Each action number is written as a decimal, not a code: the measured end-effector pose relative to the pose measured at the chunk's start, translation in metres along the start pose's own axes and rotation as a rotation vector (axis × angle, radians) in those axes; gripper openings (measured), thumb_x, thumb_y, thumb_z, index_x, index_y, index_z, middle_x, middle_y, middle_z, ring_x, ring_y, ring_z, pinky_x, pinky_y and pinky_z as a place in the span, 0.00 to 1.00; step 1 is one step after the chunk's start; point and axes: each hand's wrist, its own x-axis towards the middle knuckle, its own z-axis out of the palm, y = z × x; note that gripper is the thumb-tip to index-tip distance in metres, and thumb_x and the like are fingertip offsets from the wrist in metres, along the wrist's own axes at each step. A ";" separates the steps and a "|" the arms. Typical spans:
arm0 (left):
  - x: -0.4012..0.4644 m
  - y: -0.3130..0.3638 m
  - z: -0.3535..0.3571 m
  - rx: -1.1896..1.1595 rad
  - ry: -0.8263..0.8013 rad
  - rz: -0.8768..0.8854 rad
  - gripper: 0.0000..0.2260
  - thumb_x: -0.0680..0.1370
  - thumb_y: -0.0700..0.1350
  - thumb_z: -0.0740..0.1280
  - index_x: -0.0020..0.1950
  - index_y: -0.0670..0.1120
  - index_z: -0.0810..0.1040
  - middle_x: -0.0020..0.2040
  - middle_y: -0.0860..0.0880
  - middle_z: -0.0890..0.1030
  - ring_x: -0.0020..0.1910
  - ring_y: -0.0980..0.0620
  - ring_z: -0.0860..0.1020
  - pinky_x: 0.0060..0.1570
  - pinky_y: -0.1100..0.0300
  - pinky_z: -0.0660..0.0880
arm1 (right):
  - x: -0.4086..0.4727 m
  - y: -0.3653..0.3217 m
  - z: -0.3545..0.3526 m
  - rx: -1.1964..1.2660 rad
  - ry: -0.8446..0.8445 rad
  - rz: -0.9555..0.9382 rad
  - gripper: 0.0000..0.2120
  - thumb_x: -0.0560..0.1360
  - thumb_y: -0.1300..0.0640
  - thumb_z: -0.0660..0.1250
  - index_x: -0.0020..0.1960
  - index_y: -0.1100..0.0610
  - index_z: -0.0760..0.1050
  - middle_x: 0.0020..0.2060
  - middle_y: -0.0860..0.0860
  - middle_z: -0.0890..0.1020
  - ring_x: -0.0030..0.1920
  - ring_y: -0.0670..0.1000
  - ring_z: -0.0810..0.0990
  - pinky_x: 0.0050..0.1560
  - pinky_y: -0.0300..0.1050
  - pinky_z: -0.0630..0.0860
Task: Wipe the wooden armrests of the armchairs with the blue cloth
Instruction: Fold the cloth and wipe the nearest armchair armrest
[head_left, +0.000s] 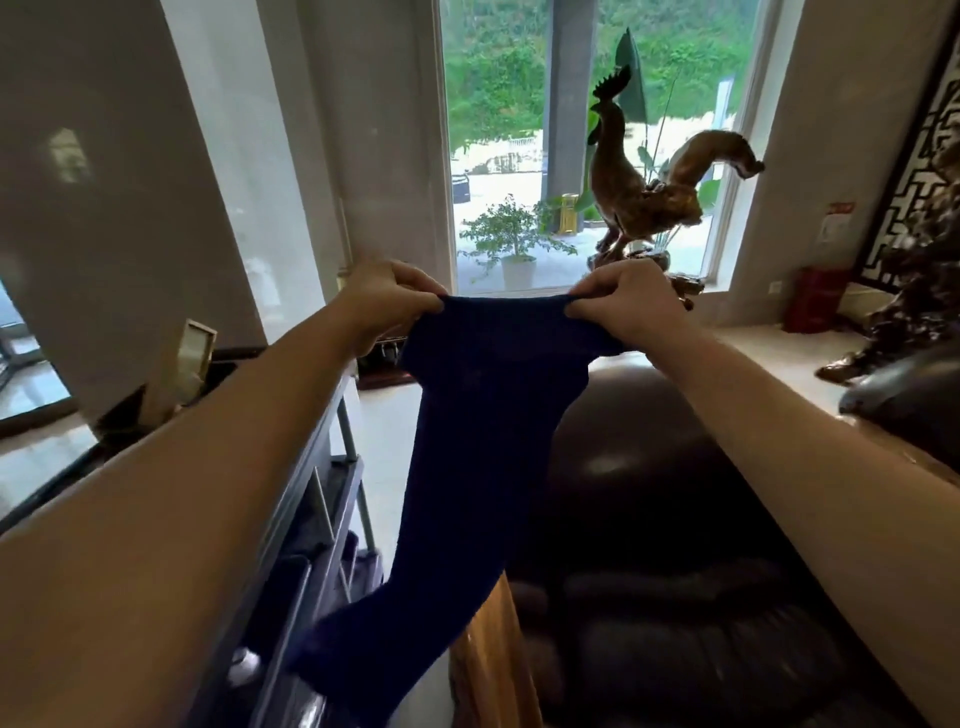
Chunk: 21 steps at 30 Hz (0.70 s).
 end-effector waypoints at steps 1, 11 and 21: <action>0.003 -0.003 0.007 -0.002 0.009 -0.014 0.05 0.72 0.34 0.67 0.42 0.42 0.81 0.40 0.45 0.80 0.46 0.46 0.78 0.50 0.54 0.78 | 0.004 0.008 0.001 0.018 -0.022 0.003 0.06 0.67 0.61 0.72 0.44 0.56 0.82 0.38 0.51 0.81 0.40 0.47 0.78 0.44 0.41 0.73; -0.009 -0.074 0.077 0.012 0.004 -0.223 0.05 0.72 0.34 0.67 0.41 0.43 0.81 0.39 0.45 0.81 0.39 0.52 0.80 0.32 0.68 0.78 | 0.003 0.088 0.044 0.104 -0.239 0.055 0.05 0.67 0.61 0.72 0.40 0.51 0.82 0.33 0.45 0.80 0.35 0.43 0.77 0.44 0.40 0.72; 0.003 -0.097 0.077 -0.024 0.012 -0.222 0.05 0.73 0.35 0.67 0.44 0.44 0.81 0.41 0.47 0.81 0.40 0.56 0.80 0.33 0.71 0.76 | 0.014 0.103 0.060 0.227 -0.233 0.054 0.09 0.66 0.60 0.72 0.35 0.46 0.80 0.31 0.42 0.81 0.29 0.37 0.78 0.30 0.27 0.72</action>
